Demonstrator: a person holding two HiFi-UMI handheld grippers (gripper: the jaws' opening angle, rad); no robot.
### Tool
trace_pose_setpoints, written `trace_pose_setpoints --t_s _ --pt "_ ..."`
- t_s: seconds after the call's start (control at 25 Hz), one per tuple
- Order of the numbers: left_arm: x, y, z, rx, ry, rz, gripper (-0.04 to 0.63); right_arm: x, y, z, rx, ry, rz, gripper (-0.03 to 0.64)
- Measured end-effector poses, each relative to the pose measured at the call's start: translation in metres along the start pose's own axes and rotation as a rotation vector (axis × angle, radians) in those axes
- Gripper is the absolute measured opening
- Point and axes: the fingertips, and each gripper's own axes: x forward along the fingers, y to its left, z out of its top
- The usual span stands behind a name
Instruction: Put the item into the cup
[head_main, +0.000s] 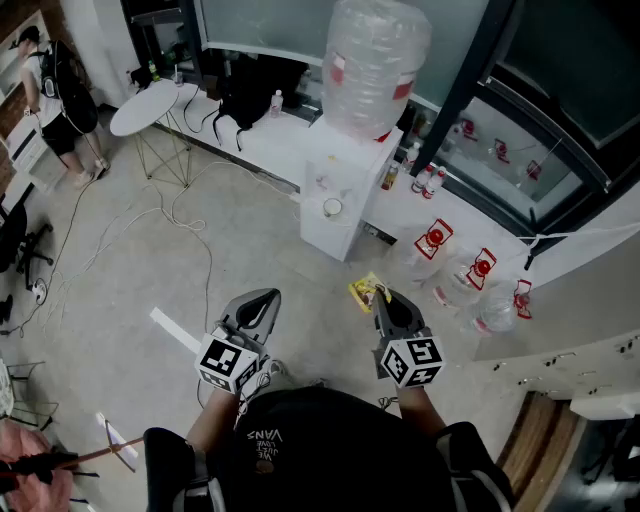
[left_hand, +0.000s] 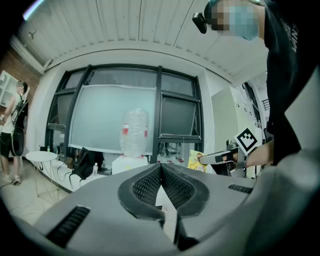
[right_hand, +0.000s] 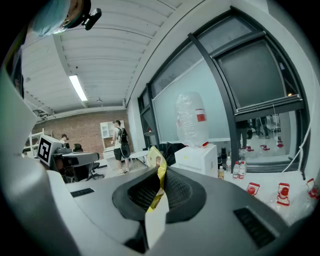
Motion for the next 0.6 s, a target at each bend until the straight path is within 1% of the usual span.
trace_pose_setpoints --t_s 0.2,0.32,0.44,0.52,0.6 --pt "0.007 0.008 -0.006 -0.007 -0.002 0.021 0.018 0.008 -0.006 -0.001 0.017 -0.012 0.007 0.052" --pt "0.016 0.016 -0.012 -0.029 0.000 0.012 0.018 0.017 -0.008 -0.001 0.035 -0.016 -0.001 0.051" --pt "0.027 0.030 -0.013 -0.046 -0.013 -0.020 0.018 0.034 -0.007 0.001 0.035 -0.021 -0.022 0.052" --pt "0.035 0.041 -0.012 -0.057 -0.019 -0.057 0.018 0.049 -0.005 0.005 0.038 -0.024 -0.045 0.052" --pt "0.042 0.054 -0.013 -0.051 -0.008 -0.101 0.018 0.066 -0.001 0.009 0.042 -0.029 -0.066 0.052"
